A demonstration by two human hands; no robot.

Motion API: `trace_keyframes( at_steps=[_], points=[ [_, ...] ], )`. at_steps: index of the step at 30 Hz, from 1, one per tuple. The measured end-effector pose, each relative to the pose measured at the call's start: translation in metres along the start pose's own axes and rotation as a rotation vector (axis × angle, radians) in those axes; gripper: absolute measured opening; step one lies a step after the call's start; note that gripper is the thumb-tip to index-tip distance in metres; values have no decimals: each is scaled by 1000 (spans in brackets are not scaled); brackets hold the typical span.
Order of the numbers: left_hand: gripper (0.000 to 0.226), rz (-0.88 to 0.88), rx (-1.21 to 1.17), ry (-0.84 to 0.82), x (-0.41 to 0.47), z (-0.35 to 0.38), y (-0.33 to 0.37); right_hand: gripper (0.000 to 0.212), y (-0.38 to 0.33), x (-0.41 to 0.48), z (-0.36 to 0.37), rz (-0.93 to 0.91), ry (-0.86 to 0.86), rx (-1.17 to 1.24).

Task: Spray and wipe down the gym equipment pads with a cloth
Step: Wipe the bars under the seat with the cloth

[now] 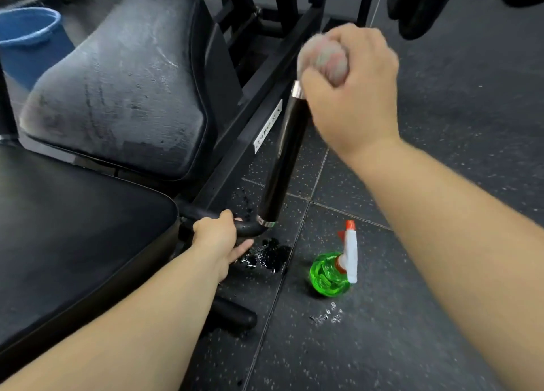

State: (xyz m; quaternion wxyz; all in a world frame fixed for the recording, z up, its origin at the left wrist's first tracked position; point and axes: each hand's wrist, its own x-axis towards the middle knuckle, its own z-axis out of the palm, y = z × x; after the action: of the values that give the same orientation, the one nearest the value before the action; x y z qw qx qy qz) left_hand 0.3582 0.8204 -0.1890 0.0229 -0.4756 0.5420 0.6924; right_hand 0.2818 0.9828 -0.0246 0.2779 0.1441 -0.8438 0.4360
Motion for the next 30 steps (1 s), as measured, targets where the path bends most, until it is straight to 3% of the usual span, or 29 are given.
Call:
trace_keyframes(
  at_steps=[2,5,7,11,14,18,19,21,23,24,26,30],
  points=[
    [30,-5,-11,-5,-2,-1,1,20,-5,13,10,251,-179,189],
    [29,-8,-19,-1,-4,0,1,25,-3,2,28,181,-241,162],
    [28,-9,-18,7,-4,1,2,19,-2,10,26,99,-289,5],
    [24,-37,2,9,-7,1,5,29,-13,54,18,219,-626,-497],
    [21,-43,17,6,-10,2,8,29,-14,51,20,169,-614,-571],
    [31,-31,29,41,-7,4,4,13,1,-3,35,-174,-270,6],
    [32,-29,34,50,-7,5,3,11,6,-10,37,-115,-160,177],
    [33,-27,23,47,-6,6,3,14,17,-13,38,341,35,565],
    [33,-27,8,46,-9,5,4,23,25,-22,43,902,-87,992],
    [33,-27,2,44,-10,6,4,26,30,-31,47,1054,-202,1135],
    [33,-15,10,46,-9,7,4,26,37,-44,61,1131,-285,1259],
    [31,-13,9,57,-11,6,5,34,34,-63,66,1180,-229,1245]
  ],
)
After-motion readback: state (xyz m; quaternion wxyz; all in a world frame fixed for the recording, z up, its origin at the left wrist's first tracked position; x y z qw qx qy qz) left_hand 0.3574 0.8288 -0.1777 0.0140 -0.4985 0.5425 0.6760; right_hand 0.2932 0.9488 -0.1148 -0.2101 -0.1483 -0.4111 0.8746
